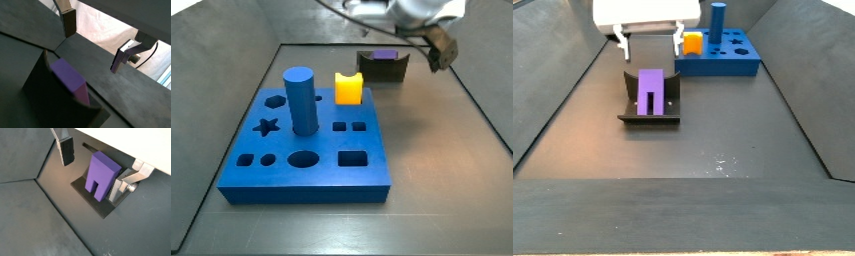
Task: Pick up the double-square object. Move up. Place the double-square object on the fixture. Regrasp the double-square object. Move to above the board. Insert the double-square object.
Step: Regrasp the double-square object.
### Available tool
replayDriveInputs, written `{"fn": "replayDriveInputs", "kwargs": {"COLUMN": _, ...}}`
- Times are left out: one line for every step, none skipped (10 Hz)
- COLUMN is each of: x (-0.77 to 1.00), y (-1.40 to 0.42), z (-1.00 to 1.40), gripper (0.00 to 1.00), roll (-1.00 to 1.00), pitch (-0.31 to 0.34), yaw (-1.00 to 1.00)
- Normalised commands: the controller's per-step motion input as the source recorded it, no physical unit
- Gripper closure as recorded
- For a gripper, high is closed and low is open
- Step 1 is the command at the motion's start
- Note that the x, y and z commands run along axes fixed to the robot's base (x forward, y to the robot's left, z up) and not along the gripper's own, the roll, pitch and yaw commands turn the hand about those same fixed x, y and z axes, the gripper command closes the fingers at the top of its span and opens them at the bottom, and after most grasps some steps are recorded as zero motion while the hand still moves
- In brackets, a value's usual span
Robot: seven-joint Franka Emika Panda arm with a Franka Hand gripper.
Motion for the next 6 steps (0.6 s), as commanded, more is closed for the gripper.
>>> {"fn": "replayDriveInputs", "kwargs": {"x": 0.11, "y": 0.03, "z": -1.00, "gripper": 0.00, "roll": 0.06, "pitch": -0.054, "yaw": -0.05}}
{"fn": "replayDriveInputs", "kwargs": {"x": 0.11, "y": 0.02, "z": -0.87, "gripper": 0.00, "roll": 0.06, "pitch": -0.028, "yaw": -0.05}}
{"fn": "replayDriveInputs", "kwargs": {"x": 0.10, "y": 0.01, "z": -0.73, "gripper": 0.00, "roll": 0.06, "pitch": -0.006, "yaw": -0.04}}
{"fn": "replayDriveInputs", "kwargs": {"x": 0.09, "y": 0.00, "z": -0.55, "gripper": 0.00, "roll": 0.07, "pitch": 0.016, "yaw": -0.02}}
{"fn": "replayDriveInputs", "kwargs": {"x": 0.09, "y": 0.00, "z": -0.43, "gripper": 0.00, "roll": 0.07, "pitch": 0.022, "yaw": -0.01}}
{"fn": "replayDriveInputs", "kwargs": {"x": 0.08, "y": 0.00, "z": -0.31, "gripper": 0.00, "roll": 0.06, "pitch": 0.024, "yaw": 0.01}}
